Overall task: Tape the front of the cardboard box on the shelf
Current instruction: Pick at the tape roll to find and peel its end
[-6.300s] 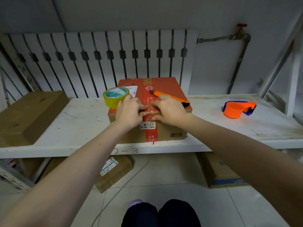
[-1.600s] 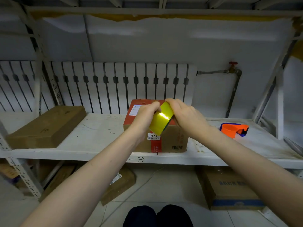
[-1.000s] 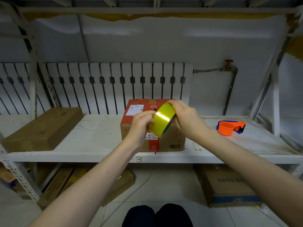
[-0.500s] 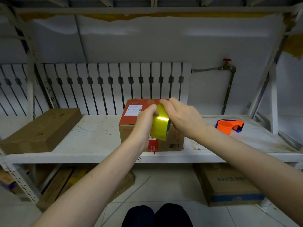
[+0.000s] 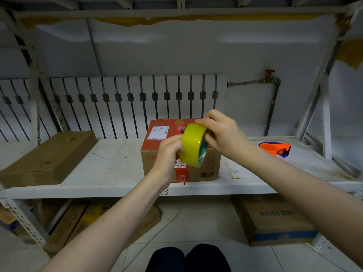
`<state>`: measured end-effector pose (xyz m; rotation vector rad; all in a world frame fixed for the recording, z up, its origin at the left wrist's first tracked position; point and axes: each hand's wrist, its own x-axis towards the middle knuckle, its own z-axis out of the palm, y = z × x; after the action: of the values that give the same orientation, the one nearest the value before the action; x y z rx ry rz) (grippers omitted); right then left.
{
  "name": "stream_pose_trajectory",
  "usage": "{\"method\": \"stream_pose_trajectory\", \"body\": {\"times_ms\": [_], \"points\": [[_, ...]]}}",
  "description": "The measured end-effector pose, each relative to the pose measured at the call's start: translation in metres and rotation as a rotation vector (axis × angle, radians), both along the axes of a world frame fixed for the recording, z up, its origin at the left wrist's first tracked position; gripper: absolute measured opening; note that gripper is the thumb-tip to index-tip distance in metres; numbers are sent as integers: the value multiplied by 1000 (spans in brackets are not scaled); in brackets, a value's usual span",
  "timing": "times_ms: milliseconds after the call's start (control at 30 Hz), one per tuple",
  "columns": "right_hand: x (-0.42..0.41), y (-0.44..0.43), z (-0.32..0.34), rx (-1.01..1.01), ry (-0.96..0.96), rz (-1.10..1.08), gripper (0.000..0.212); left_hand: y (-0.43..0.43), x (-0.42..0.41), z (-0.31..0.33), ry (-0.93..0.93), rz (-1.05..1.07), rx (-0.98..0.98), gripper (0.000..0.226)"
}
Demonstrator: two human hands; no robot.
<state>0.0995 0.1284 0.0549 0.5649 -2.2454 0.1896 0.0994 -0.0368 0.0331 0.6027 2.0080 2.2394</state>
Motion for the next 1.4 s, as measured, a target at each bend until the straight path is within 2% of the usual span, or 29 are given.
{"method": "stream_pose_trajectory", "body": {"times_ms": [67,167,233,333,433,600,700,800,967,1100,1200,1267,1333,1400], "points": [[2,-2,0,93,4,16,37,3,2,9,-144,32,12,4],[3,-6,0,166,34,27,38,6,3,19,-304,70,25,9],[3,-6,-1,164,52,27,40,6,4,20,-317,91,40,19],[1,-4,-3,116,44,33,39,3,6,14,-284,84,63,15],[2,-1,-4,57,17,21,36,2,8,7,-219,60,76,21],[7,-6,1,245,65,49,43,5,5,21,-292,65,13,6],[6,-6,4,295,106,64,45,9,2,28,-333,64,-33,12],[6,-4,2,316,107,71,45,9,2,28,-362,74,-14,7],[4,-2,-10,161,17,52,39,7,5,18,-399,59,84,14],[6,-5,-11,-193,-118,8,28,4,4,9,-284,82,59,13],[5,-5,-8,-395,-201,-81,24,3,6,2,-160,96,39,27],[4,-4,-10,-393,-283,-107,21,2,7,0,-138,78,52,29],[4,-4,-11,-321,-369,-135,17,1,7,1,-135,64,51,21],[5,-5,-10,-216,-402,-165,31,0,8,4,-127,52,26,7]]}}
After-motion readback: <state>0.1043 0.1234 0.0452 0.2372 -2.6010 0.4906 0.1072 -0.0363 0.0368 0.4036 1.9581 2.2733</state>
